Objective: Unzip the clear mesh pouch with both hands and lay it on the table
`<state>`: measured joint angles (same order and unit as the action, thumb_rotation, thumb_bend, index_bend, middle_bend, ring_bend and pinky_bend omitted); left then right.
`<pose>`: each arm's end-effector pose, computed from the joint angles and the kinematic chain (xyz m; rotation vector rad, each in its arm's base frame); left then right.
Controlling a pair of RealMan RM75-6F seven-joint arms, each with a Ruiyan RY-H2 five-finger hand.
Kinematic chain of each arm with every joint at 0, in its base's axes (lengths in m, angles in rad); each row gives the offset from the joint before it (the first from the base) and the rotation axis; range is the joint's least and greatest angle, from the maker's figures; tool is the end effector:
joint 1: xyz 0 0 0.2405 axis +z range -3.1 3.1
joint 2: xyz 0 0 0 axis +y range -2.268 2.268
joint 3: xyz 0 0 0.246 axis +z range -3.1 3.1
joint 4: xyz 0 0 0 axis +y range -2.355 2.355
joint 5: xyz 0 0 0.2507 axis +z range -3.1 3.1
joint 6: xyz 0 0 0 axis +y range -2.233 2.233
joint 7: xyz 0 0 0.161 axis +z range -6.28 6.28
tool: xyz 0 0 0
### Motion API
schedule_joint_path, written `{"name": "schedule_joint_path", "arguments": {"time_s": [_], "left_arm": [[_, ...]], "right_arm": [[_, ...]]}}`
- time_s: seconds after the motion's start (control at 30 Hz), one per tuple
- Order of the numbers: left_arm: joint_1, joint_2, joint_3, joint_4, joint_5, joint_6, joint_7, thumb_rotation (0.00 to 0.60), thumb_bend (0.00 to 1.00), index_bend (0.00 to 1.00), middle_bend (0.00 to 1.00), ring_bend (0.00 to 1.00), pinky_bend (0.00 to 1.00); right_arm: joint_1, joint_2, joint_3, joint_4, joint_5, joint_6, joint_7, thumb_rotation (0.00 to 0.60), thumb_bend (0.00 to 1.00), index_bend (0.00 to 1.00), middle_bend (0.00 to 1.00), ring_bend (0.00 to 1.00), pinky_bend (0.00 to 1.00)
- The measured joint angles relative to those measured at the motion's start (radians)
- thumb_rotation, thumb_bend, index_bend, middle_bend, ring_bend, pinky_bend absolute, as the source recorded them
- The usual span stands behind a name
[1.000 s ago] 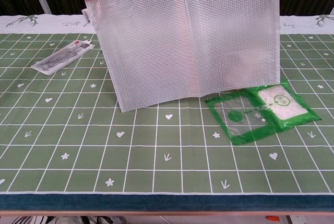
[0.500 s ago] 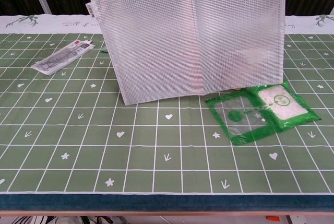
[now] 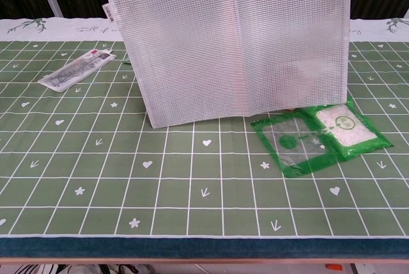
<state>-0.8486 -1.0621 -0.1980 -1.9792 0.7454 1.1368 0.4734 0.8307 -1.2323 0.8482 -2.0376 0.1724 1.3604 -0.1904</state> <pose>-0.1030 0.3635 0.0770 -1.6600 -0.9321 -0.8963 -0.0496 -0.3879 0.1047 0.5864 -1.9377 1.2381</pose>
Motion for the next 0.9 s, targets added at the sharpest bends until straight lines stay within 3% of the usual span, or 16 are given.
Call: {"name": "schedule_joint_path", "arguments": {"time_s": [0.43, 0.47, 0.53, 0.63, 0.77, 0.9], "left_arm": [[0.02, 0.025, -0.006, -0.026, 0.027, -0.014, -0.027, 0.6, 0.48, 0.6, 0.1, 0.0, 0.0], [0.022, 0.027, -0.006, -0.027, 0.029, -0.015, -0.029, 0.6, 0.46, 0.58, 0.09, 0.0, 0.0], [0.024, 0.032, -0.006, -0.03, 0.03, -0.019, -0.032, 0.6, 0.38, 0.51, 0.07, 0.0, 0.0], [0.03, 0.039, -0.005, -0.034, 0.028, -0.025, -0.038, 0.6, 0.23, 0.35, 0.04, 0.0, 0.0], [0.037, 0.044, -0.007, -0.038, 0.027, -0.025, -0.049, 0.6, 0.16, 0.17, 0.0, 0.0, 0.0], [0.046, 0.049, -0.009, -0.042, 0.038, -0.019, -0.061, 0.6, 0.15, 0.11, 0.0, 0.0, 0.0]], "right_arm": [[-0.001, 0.025, 0.002, -0.052, -0.002, 0.03, 0.008, 0.6, 0.54, 0.63, 0.16, 0.01, 0.21], [-0.001, 0.027, 0.003, -0.055, 0.0, 0.031, 0.007, 0.6, 0.53, 0.6, 0.15, 0.01, 0.21], [-0.002, 0.032, 0.002, -0.061, 0.004, 0.029, 0.004, 0.6, 0.46, 0.42, 0.09, 0.0, 0.21], [-0.003, 0.039, -0.012, -0.068, 0.005, 0.018, -0.015, 0.6, 0.3, 0.06, 0.0, 0.0, 0.21], [-0.006, 0.059, -0.039, -0.077, 0.007, -0.028, -0.054, 0.6, 0.22, 0.0, 0.0, 0.0, 0.21], [-0.012, 0.084, -0.068, -0.087, 0.0, -0.066, -0.079, 0.6, 0.18, 0.0, 0.0, 0.0, 0.21]]}}
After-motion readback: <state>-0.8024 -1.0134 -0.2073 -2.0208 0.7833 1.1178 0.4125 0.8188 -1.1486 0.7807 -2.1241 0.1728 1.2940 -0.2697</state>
